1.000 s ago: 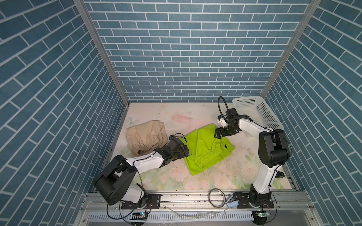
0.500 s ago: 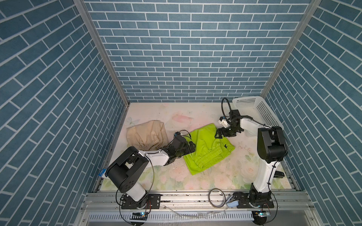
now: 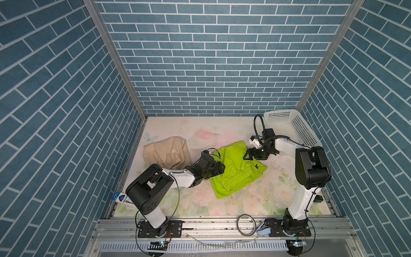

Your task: Fold and stack the shorts

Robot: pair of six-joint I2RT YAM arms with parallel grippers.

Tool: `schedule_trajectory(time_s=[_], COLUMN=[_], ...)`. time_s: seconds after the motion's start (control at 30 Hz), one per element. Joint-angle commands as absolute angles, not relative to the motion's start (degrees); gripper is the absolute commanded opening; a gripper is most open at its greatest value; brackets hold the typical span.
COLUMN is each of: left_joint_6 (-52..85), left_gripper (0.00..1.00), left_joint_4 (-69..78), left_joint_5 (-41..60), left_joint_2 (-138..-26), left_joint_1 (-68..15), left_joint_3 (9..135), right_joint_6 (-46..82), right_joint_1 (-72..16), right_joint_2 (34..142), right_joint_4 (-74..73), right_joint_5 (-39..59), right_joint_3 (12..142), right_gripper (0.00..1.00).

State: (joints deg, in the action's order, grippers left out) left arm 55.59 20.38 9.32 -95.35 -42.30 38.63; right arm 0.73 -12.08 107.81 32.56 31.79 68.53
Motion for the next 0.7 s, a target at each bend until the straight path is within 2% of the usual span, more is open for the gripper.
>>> schedule_trajectory(time_s=[0.0,0.17,0.3,0.37,0.53,0.6,0.67], left_joint_6=[55.41,54.76,54.51,54.34,53.01,53.00,52.85], left_gripper=[0.78,0.67,0.49,0.41,0.11,0.02,0.00], left_joint_4=[16.35,15.28,15.12,14.87,12.21,11.67,9.49], left_joint_5=[10.89,11.60,11.50,11.72,12.46,12.61,12.71], left_joint_2=[-96.99,-97.43,-97.21,-96.96,-96.90,-96.56,-95.51], left_joint_1=[-42.92,-42.98,-43.02,-42.98,-43.31,-43.42,-43.42], left_joint_3=[38.76,39.75,39.81,39.81,42.85,43.53,44.66], right_joint_6=[5.46,7.30,9.58,10.38,14.07,16.02,18.85], right_joint_1=[-13.03,-16.26,-16.59,-16.69,-17.92,-18.62,-19.60], right_joint_2=[105.58,104.24,102.86,102.59,100.89,99.52,97.87], right_joint_4=[34.76,33.13,30.22,29.62,27.22,26.57,25.37], right_joint_5=[34.04,34.09,35.36,36.55,38.78,38.67,38.84], right_joint_3=[64.07,60.64,57.83,57.34,55.92,55.74,55.55], right_gripper=[0.90,0.84,0.70,0.59,0.07,0.00,0.00])
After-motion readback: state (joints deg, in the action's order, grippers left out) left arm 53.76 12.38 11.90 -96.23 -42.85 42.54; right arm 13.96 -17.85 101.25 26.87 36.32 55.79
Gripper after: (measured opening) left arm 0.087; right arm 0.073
